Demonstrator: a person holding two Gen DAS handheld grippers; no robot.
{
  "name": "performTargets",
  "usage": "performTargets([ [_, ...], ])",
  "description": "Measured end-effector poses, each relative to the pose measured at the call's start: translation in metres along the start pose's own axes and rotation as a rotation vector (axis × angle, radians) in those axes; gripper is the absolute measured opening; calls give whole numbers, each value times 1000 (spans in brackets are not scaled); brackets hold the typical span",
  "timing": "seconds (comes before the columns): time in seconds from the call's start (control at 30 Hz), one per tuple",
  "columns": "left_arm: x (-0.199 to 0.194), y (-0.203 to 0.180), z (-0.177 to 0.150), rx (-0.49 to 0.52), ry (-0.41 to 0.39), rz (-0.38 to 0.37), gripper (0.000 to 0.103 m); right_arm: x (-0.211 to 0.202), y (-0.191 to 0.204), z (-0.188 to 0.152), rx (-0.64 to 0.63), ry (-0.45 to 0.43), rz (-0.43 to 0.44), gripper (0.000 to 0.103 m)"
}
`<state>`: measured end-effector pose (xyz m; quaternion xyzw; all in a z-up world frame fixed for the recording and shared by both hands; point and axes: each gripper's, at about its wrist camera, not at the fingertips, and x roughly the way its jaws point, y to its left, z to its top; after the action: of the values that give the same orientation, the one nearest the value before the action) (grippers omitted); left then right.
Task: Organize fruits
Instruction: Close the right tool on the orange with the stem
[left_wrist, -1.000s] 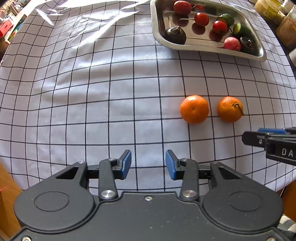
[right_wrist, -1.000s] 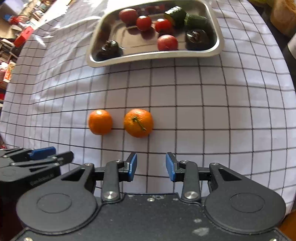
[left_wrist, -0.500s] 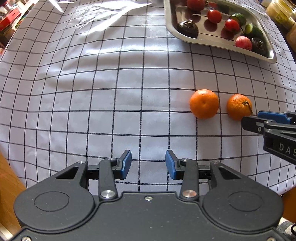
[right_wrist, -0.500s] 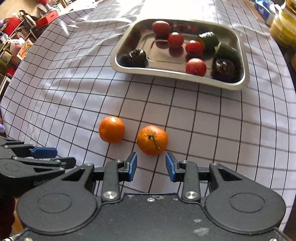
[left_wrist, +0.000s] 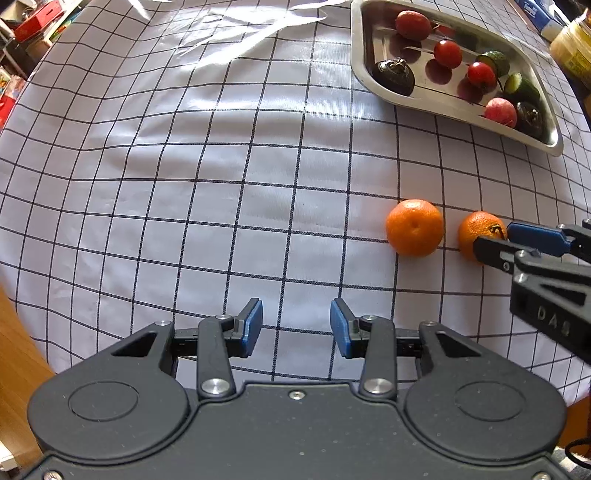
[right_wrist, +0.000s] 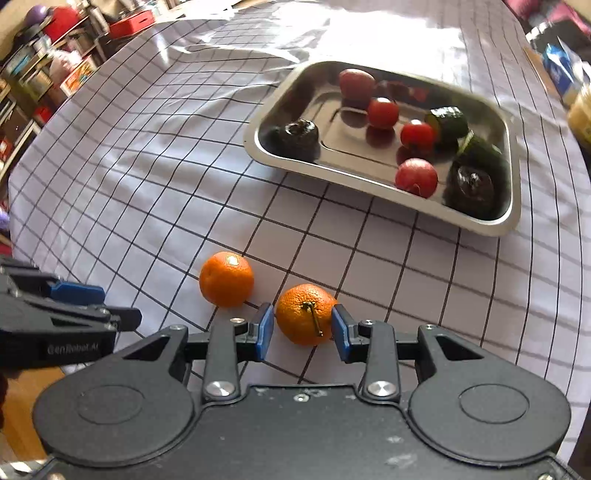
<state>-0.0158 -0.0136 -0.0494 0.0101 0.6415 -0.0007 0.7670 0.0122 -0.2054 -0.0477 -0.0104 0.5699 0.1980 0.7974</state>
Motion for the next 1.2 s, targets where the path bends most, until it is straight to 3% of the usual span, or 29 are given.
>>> performTargets([
  [0.47,-7,-13,0,-35,-32,10,49,1,-4,-5,-50,-53,-3,38],
  [0.73,-9,-25,6,-13,-41,5,49,-5,-18,-9,26,-42,61,23],
  [1.0,-6,-37,26,29,-36,-40,49,-4,-19,-17,39,-25,75,23],
  [1.2,-7,-48,45,82,-50,-96,49,-17,-24,-11,27,-79,66,24],
])
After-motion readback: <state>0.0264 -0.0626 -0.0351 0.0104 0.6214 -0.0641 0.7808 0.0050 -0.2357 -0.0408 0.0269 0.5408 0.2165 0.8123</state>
